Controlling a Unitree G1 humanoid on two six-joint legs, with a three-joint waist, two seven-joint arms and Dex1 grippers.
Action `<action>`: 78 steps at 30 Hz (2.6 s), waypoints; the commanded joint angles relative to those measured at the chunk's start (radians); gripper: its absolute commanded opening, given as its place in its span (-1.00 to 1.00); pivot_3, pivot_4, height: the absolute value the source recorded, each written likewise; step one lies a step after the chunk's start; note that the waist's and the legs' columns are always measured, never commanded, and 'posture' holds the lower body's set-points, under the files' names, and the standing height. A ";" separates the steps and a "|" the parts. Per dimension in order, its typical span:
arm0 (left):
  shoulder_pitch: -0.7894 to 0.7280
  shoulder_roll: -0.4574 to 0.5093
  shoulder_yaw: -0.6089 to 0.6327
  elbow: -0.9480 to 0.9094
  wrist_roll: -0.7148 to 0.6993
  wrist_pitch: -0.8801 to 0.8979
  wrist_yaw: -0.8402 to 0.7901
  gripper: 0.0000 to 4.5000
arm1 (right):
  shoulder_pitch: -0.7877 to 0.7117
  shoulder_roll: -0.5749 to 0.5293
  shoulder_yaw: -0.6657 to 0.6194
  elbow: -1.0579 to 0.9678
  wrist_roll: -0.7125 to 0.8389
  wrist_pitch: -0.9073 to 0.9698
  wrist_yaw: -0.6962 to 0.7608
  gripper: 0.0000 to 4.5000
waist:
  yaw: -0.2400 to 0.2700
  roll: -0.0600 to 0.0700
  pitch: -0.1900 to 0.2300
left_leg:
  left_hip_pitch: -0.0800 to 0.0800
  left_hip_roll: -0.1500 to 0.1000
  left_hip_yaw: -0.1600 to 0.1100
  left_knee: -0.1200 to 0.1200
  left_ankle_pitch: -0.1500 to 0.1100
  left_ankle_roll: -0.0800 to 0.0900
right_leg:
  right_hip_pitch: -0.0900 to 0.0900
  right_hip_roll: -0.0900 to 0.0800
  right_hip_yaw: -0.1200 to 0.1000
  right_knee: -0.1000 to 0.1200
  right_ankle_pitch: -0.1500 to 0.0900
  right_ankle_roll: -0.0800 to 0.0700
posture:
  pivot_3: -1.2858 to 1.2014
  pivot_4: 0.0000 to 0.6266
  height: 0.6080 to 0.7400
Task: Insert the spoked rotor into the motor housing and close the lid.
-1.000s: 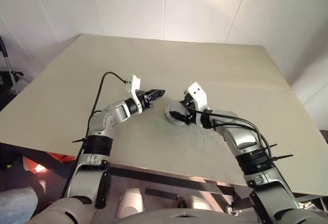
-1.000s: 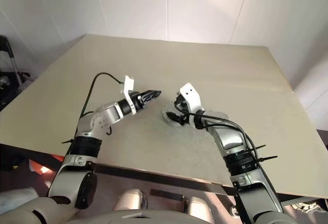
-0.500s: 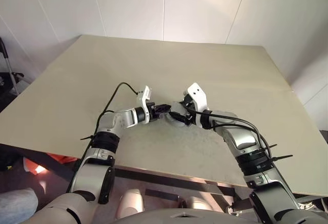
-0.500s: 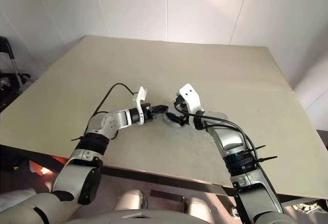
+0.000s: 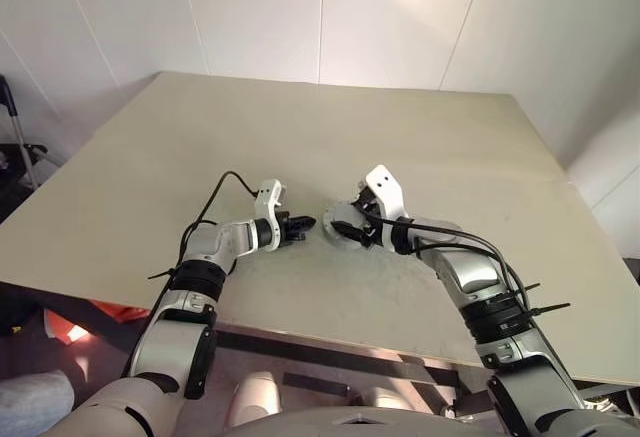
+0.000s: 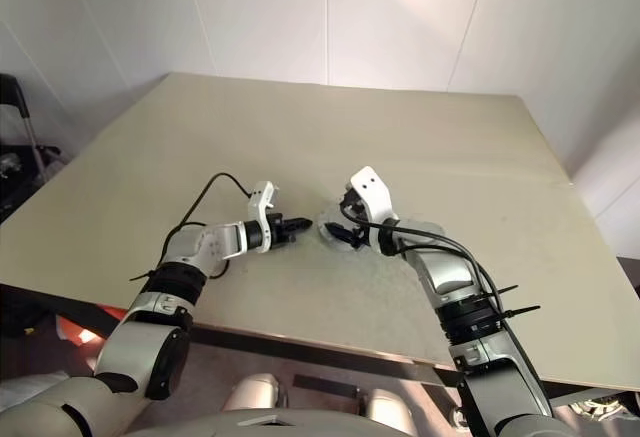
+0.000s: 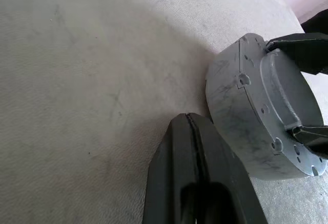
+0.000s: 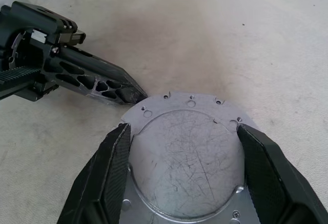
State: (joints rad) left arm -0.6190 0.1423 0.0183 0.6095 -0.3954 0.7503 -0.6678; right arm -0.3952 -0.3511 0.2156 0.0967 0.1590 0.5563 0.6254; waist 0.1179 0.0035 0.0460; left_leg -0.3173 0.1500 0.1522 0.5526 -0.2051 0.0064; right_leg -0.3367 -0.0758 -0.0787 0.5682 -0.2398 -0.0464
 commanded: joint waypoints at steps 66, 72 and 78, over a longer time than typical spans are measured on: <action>-0.028 -0.042 0.064 0.048 -0.119 0.194 0.004 -1.00 | 0.047 -0.028 -0.212 -0.218 0.162 0.263 -0.049 0.98 | 0.009 0.001 0.002 | -0.018 -0.002 0.000 -0.009 0.000 0.000 | -0.013 0.000 0.000 0.002 0.004 -0.008 | 0.03 -1.00 1.00; -0.011 -0.048 0.075 -0.005 -0.147 0.190 -0.037 -1.00 | 0.062 -0.038 -0.219 -0.234 0.172 0.291 -0.064 0.98 | 0.009 0.002 0.003 | -0.018 -0.002 0.000 -0.009 0.000 0.000 | -0.013 0.000 0.000 0.002 0.004 -0.008 | 0.03 -1.00 1.00; -0.010 -0.050 0.084 -0.036 -0.160 0.191 -0.057 -1.00 | 0.091 -0.033 -0.265 -0.271 0.239 0.396 -0.072 0.98 | 0.008 0.003 0.003 | -0.021 -0.002 0.000 -0.008 0.001 0.000 | -0.015 0.000 0.000 0.003 0.004 -0.008 | 0.03 -1.00 1.00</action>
State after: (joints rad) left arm -0.6463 0.0918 0.1214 0.5677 -0.5690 0.9253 -0.7305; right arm -0.3052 -0.3837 -0.0226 -0.1365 0.3680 0.9179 0.5618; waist 0.1256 0.0067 0.0493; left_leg -0.3389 0.1484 0.1525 0.5444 -0.2042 0.0061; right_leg -0.3529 -0.0760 -0.0784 0.5709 -0.2357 -0.0546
